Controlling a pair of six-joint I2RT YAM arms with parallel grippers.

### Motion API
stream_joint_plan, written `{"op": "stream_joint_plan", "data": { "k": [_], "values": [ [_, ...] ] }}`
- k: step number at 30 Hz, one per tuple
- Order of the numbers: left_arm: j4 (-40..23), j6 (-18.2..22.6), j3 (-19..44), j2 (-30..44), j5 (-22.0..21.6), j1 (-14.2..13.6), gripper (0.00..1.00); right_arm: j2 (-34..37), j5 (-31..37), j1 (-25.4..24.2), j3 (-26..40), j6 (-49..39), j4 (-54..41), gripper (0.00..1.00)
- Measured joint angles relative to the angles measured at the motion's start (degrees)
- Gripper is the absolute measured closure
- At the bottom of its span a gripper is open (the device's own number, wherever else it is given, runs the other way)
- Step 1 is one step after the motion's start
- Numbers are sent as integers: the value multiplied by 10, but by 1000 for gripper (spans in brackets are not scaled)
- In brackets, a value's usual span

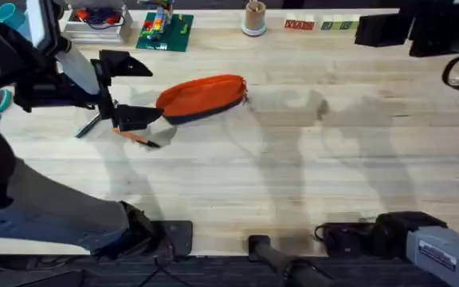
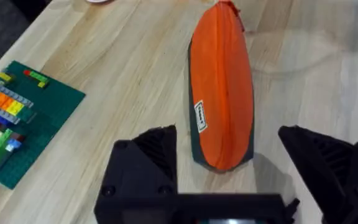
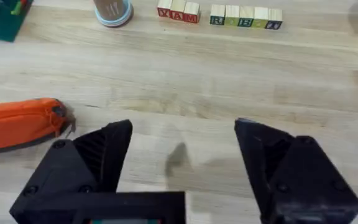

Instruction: Unzip the bag, pick up the pens from the table one at a time and place them inside, then zip the bag closed.

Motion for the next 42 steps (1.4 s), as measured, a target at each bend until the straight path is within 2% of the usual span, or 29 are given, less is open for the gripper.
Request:
{"op": "stream_joint_plan", "data": {
  "k": [10, 19, 27, 36, 42],
  "values": [
    [11, 7, 0, 48, 0, 0, 8, 0, 0, 0, 0, 0, 0, 5],
    [-4, 8, 0, 52, 4, 0, 8, 0, 0, 0, 0, 0, 0, 4],
    [-4, 8, 0, 52, 37, -1, 8, 0, 0, 0, 0, 0, 0, 3],
    [-3, 8, 0, 52, 43, -31, 4, 0, 0, 0, 0, 0, 0, 4],
    [11, 9, 0, 52, 25, -43, 4, 0, 0, 0, 0, 0, 0, 4]
  ]
}}
